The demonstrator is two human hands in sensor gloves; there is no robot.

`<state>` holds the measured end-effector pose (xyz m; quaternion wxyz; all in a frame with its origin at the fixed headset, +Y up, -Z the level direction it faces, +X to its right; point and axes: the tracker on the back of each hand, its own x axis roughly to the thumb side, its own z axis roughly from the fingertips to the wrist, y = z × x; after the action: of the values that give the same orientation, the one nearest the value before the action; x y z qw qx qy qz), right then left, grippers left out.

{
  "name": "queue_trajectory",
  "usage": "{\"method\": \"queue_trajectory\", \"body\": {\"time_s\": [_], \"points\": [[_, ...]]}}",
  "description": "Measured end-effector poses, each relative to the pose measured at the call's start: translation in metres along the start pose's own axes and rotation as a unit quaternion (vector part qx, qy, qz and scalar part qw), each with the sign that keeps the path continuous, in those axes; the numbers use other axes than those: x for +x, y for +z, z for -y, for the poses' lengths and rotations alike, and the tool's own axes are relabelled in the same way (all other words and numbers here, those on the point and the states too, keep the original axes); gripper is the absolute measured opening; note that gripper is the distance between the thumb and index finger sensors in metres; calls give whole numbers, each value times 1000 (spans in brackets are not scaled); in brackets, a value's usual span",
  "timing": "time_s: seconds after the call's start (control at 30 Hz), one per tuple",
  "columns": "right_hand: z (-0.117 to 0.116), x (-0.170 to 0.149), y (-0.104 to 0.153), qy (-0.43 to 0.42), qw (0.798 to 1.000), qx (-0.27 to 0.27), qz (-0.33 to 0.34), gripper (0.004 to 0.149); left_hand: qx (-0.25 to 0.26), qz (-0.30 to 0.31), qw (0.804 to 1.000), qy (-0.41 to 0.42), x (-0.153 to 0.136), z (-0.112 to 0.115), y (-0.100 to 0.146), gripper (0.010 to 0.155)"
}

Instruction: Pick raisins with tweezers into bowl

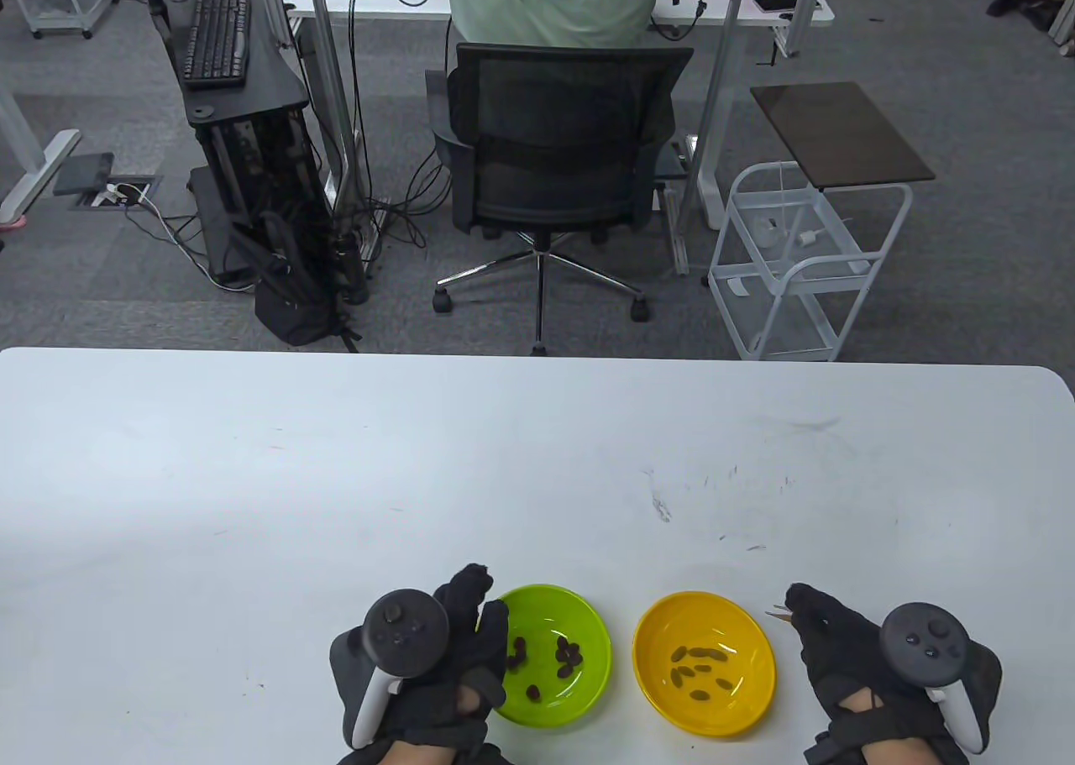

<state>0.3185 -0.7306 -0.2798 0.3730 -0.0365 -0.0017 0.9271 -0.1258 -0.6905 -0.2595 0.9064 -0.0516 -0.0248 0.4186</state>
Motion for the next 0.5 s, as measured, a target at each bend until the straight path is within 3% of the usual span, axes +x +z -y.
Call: {"method": "queue_trajectory", "body": {"time_s": [0.17, 0.3, 0.5], "points": [[-11, -11, -3, 8, 1000, 14, -27, 49, -6, 43, 999, 3, 11, 3, 7, 61], [-13, -14, -2, 2, 999, 12, -46, 52, -12, 44, 999, 5, 9, 3, 6, 61], [-10, -9, 2, 47, 995, -57, -63, 50, -17, 56, 998, 16, 5, 6, 4, 63]]}}
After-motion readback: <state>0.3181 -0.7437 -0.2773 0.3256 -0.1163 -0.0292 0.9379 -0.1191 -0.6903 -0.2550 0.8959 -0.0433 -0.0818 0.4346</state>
